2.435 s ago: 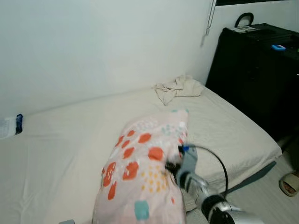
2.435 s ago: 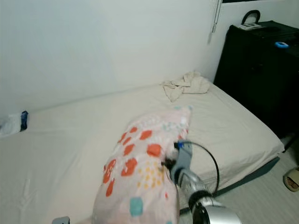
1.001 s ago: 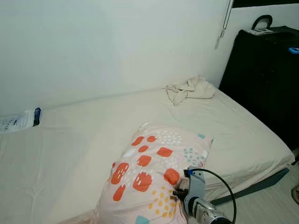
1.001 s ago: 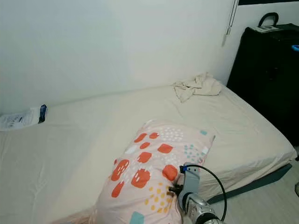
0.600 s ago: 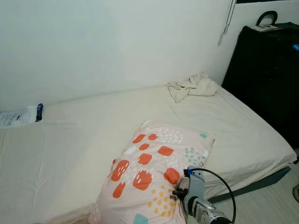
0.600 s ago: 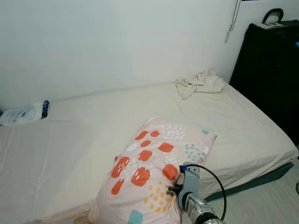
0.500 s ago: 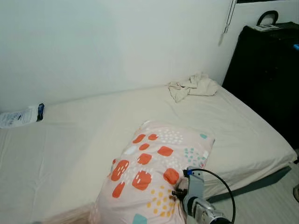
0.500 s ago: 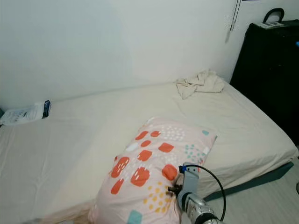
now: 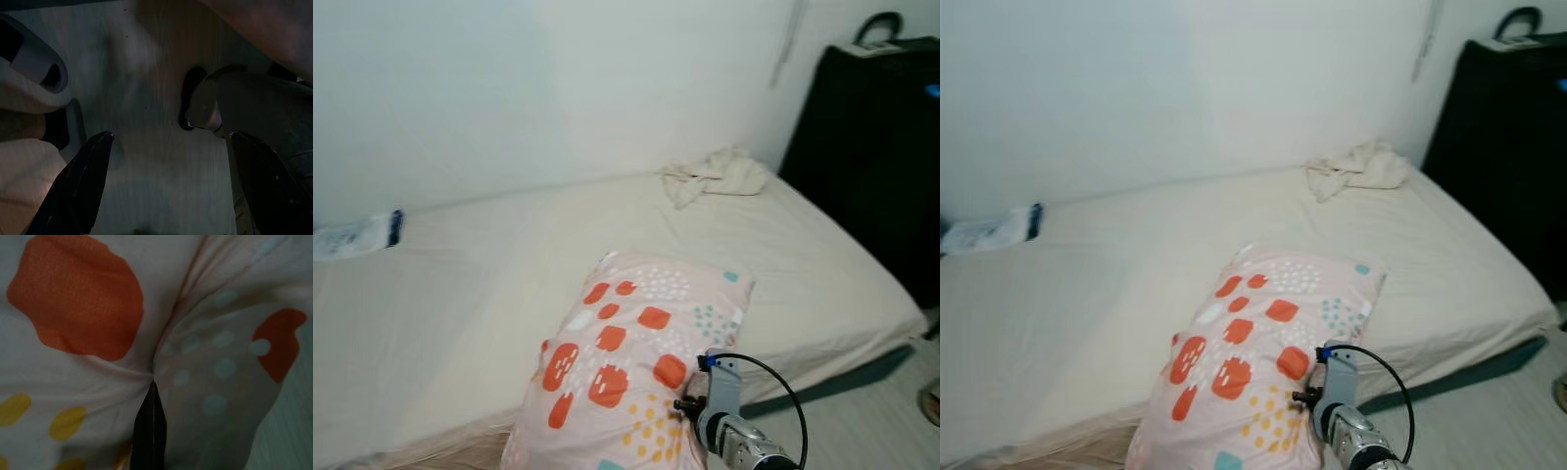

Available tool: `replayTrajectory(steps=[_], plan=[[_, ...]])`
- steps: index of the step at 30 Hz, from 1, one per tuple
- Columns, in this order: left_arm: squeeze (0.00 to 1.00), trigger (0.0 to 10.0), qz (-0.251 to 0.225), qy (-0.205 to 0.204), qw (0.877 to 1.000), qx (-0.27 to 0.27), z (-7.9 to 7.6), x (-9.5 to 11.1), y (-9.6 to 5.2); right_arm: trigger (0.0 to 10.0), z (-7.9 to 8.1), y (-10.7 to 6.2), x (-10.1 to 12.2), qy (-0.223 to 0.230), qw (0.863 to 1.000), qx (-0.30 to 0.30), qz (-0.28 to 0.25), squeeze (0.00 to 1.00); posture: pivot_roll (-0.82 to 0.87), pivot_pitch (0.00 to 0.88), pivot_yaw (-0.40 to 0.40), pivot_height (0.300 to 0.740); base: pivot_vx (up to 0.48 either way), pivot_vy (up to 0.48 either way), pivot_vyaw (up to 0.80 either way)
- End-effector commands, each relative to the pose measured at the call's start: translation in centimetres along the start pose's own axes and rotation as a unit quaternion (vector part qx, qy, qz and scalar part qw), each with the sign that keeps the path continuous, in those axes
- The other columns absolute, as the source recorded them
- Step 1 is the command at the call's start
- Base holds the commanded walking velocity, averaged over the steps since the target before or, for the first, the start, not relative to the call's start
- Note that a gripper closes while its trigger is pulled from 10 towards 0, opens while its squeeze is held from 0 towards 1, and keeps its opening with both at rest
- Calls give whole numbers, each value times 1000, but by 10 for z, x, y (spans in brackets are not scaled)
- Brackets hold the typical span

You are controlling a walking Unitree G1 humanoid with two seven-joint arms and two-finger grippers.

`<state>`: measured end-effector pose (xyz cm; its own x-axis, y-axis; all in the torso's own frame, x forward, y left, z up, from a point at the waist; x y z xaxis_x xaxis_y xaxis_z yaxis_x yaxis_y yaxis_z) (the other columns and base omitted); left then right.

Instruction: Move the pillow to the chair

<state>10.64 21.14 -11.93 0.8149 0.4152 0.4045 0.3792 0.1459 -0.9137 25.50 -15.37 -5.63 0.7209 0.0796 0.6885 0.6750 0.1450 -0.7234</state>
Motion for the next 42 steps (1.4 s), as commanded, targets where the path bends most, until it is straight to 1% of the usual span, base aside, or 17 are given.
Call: replayTrajectory(steps=[1, 4, 16, 25, 33, 42], plan=[[0, 10000, 1, 1, 1000, 3, 3, 0, 0, 10000, -1, -1, -4, 2, 1000, -4, 9, 0, 13, 47, -16, 740, 0, 0, 0], [0, 10000, 1, 1, 1000, 3, 3, 1, 0, 10000, -1, -1, -4, -2, 1000, -3, 10, 0, 12, 47, -16, 740, 0, 0, -408], [0, 10000, 1, -3, 1000, -1, 1, 1, 0, 10000, -4, -1, -2, 1, 1000, -8, 8, 0, 12, 45, -15, 740, 0, 0, -719], [0, 10000, 0, -2, 1000, -4, -1, 2, 0, 10000, -5, 0, 5, 5, 1000, -10, -1, 0, 9, 45, -17, 740, 0, 0, -717], [0, 10000, 1, -2, 1000, -5, -2, 1, 0, 10000, -12, 0, 10, 8, 999, -31, -5, 0, 15, 37, -22, 740, 0, 0, -719], [0, 10000, 1, -1, 1000, -5, -2, 2, 0, 10000, -15, 0, 16, 11, 999, -38, -12, 0, 15, 30, -25, 740, 0, 0, -719]])
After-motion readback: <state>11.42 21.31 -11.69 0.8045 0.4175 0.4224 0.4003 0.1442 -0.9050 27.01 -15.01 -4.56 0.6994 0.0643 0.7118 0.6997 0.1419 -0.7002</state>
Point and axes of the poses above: a point about 5 cm out from each wrist's last joint towards the gripper, its own y axis pointing out of the wrist towards the gripper, its own x axis along the axis of the wrist's last joint, z = x × y, the point moved 1 cm from there along y, pointing out of the wrist towards the gripper, and after that the axes turned 15 degrees about -y, right-handed, at the moved point
